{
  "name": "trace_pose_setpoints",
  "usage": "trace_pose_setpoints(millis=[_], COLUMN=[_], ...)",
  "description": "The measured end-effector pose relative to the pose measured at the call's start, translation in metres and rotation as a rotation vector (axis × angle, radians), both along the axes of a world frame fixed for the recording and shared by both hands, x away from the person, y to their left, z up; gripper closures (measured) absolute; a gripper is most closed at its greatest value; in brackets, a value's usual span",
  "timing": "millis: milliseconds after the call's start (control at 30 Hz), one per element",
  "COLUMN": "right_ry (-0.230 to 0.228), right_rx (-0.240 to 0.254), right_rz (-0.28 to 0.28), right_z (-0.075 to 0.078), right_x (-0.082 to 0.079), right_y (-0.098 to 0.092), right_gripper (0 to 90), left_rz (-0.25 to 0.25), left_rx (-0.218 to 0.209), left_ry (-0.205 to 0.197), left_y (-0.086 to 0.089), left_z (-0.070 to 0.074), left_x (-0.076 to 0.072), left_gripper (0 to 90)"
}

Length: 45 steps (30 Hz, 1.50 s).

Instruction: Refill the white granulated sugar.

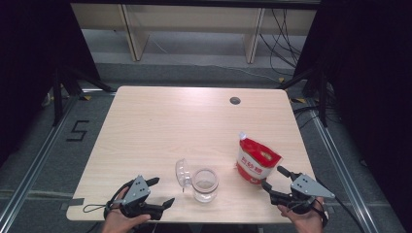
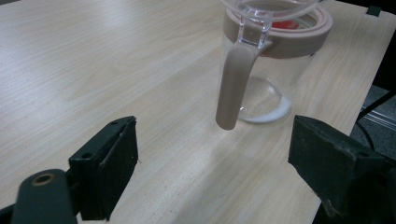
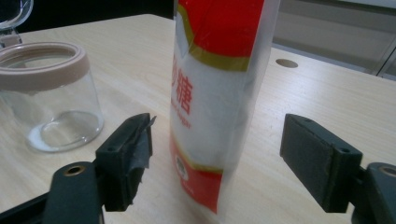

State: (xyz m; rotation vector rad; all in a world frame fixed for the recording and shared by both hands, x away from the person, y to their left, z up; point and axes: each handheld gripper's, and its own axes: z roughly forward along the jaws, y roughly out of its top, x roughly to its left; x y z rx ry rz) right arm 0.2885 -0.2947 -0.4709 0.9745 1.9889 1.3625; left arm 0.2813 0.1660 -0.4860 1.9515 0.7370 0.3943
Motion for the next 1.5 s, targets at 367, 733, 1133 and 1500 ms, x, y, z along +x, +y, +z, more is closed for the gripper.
trace_pose_setpoints(millis=[367, 733, 1133, 1500], right_ry=[-0.023, -0.071, -0.057, -0.056], right_rx=[0.054, 0.058, 0.01, 0.021], right_rz=[0.014, 0.023, 0.093, 0.109], right_z=[-0.009, -0.017, -0.023, -0.027], right_x=[0.026, 0.04, 0.045, 0.048], right_y=[0.006, 0.015, 0.029, 0.032], right_gripper=[25.8, 25.7, 28.4, 27.7], left_rz=[0.022, 0.015, 0.013, 0.005], left_rx=[-0.003, -0.01, -0.005, -0.004], left_ry=[0.013, 0.027, 0.036, 0.03], left_y=[-0.001, -0.002, -0.003, -0.002], left_z=[-0.001, -0.003, -0.004, -0.004], left_x=[-0.001, -0.001, 0.0, 0.0], left_gripper=[15.4, 15.5, 15.7, 15.6])
